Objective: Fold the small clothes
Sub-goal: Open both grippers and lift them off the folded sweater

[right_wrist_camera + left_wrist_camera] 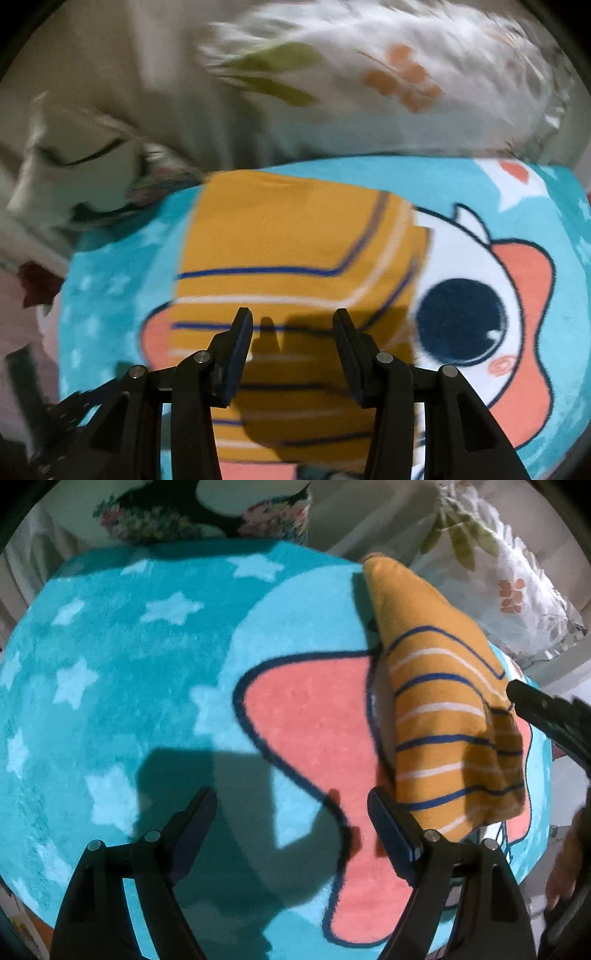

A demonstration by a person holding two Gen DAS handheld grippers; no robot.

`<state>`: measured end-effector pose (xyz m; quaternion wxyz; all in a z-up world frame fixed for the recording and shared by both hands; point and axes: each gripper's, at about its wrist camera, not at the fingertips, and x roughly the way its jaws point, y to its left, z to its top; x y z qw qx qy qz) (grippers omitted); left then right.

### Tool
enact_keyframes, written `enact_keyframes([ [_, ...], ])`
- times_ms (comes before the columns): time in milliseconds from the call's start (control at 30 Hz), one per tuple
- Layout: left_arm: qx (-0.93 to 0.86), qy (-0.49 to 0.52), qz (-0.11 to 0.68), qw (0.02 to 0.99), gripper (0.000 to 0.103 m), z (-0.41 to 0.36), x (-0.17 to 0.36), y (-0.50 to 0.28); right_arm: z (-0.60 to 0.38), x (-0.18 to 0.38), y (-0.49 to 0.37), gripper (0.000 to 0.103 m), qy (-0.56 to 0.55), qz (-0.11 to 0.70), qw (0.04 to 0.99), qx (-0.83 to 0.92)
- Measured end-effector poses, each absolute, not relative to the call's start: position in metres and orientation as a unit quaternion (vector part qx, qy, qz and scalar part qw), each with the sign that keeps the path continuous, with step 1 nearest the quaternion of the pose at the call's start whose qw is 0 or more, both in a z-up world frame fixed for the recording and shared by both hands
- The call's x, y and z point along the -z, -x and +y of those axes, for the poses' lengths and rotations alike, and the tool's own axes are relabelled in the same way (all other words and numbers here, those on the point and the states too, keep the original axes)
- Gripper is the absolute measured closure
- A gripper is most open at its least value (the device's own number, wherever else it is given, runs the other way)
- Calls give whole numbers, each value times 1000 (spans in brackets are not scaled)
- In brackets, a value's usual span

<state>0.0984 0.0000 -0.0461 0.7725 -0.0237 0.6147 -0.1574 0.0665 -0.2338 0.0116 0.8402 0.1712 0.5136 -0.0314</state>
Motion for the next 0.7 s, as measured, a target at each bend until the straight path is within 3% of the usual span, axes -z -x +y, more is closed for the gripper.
enact_keyframes([
  [200,169,34,636,752,20,-4,63,-90,-185,29,-65,54,-96,541,834,36],
  [400,174,62,640,746,20,38,58,-83,-182,41,-2,54,-77,582,809,25],
  [600,177,54,624,759,20,38,48,-81,-213,-6,-6,54,-142,518,843,29],
  [700,188,48,617,763,20,29,43,-78,-240,22,-24,54,-218,537,815,9],
])
